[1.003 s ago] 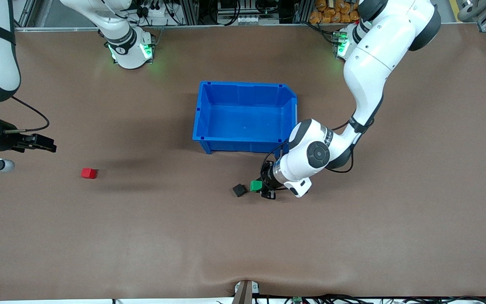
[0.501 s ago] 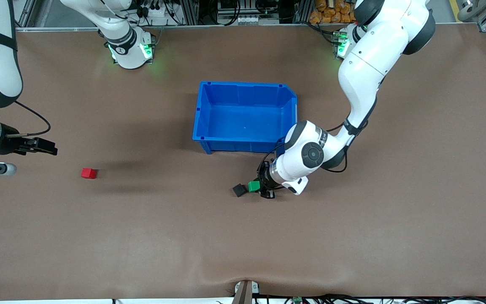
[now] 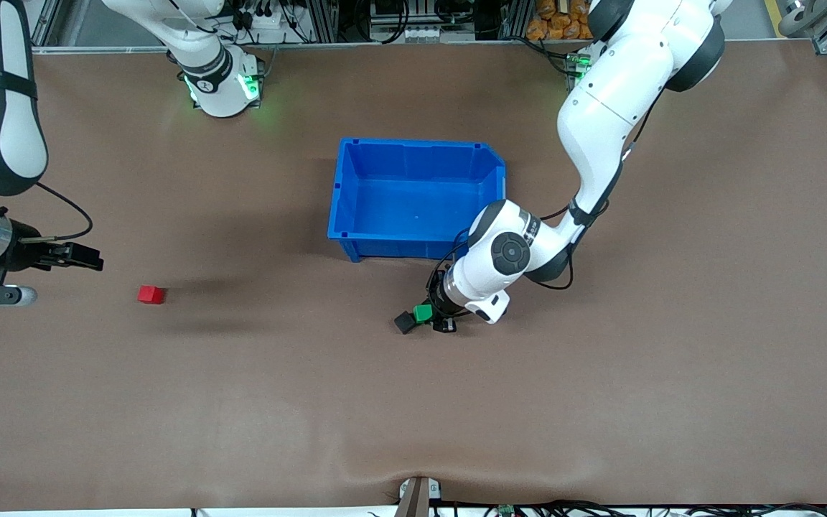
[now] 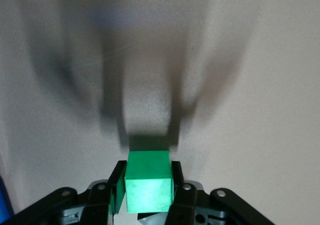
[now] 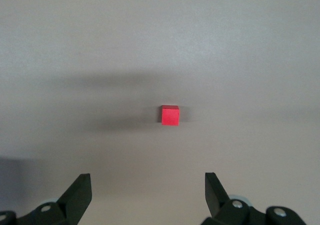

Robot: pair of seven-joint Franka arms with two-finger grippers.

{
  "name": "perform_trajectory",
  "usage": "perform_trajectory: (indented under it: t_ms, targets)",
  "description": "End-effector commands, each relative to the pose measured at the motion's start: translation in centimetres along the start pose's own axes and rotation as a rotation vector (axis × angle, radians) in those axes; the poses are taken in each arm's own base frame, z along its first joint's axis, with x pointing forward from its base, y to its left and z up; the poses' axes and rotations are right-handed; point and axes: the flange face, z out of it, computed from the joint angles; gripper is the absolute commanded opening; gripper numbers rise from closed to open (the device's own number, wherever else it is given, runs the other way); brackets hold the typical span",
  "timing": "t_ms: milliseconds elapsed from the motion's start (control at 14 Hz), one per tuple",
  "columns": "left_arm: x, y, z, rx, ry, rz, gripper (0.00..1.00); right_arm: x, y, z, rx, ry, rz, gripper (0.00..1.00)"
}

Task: Attach green and red cubes to black cube
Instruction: 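Lower the green cube against the black cube with the left gripper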

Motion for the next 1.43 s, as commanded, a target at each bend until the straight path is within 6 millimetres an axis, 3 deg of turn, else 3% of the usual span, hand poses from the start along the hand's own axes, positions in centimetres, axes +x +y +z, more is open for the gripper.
perform_trajectory:
  t_ms: [0,501,645,788,1361]
  targets:
    - [0.4,0.0,1.3,-0.009,0.007,-0.026,0.0,0.2,0.3,0.6,0.013,0.006,-0.006,1.0]
    - [1.2,-0.2,3.6,-0.067,0.031,-0.024,0.0,1.0,0.5,2.2,0.012,0.005,-0.004,1.0]
    - [1.0,-0.5,3.8,-0.077,0.046,-0.003,0.05,1.1,0.5,2.6,0.012,-0.001,-0.004,1.0]
    - [0.8,-0.3,3.2,-0.086,0.043,0.011,0.12,1.3,0.4,3.2,0.013,-0.01,-0.005,1.0]
    - [0.3,0.7,0.8,-0.122,0.068,0.189,0.08,2.0,0.6,4.9,0.012,-0.015,-0.002,1.0]
